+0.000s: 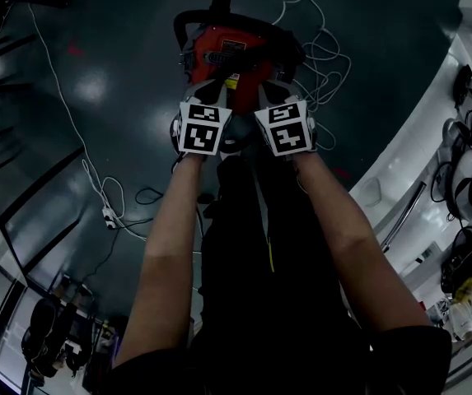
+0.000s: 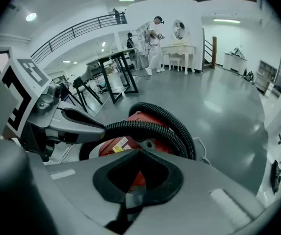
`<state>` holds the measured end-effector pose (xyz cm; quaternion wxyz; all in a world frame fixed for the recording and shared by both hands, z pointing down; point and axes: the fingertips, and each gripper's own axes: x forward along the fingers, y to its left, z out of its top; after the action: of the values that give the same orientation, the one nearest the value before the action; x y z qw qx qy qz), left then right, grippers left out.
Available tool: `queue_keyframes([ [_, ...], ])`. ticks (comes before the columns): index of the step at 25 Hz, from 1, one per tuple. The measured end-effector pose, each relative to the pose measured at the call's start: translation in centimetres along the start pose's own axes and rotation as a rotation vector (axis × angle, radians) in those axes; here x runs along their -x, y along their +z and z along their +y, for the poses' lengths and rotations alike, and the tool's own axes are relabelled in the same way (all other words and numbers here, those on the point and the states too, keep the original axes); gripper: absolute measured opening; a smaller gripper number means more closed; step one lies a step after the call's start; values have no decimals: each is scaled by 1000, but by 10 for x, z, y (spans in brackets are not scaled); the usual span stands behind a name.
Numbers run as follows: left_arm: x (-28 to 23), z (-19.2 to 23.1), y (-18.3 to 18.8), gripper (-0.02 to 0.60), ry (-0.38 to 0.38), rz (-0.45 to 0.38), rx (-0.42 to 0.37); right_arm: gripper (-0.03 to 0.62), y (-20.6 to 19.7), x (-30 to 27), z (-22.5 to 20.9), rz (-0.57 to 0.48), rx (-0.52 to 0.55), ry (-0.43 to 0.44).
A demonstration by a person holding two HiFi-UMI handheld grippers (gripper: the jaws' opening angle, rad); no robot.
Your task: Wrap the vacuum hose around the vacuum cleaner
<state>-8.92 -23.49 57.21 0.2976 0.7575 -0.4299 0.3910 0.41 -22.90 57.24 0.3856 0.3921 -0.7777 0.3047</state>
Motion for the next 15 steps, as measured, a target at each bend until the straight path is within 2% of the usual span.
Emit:
queue_keyframes([
  [15,1,1,-2,15,36,6,44,-5,-5,14,-20,-31,-119,-22],
])
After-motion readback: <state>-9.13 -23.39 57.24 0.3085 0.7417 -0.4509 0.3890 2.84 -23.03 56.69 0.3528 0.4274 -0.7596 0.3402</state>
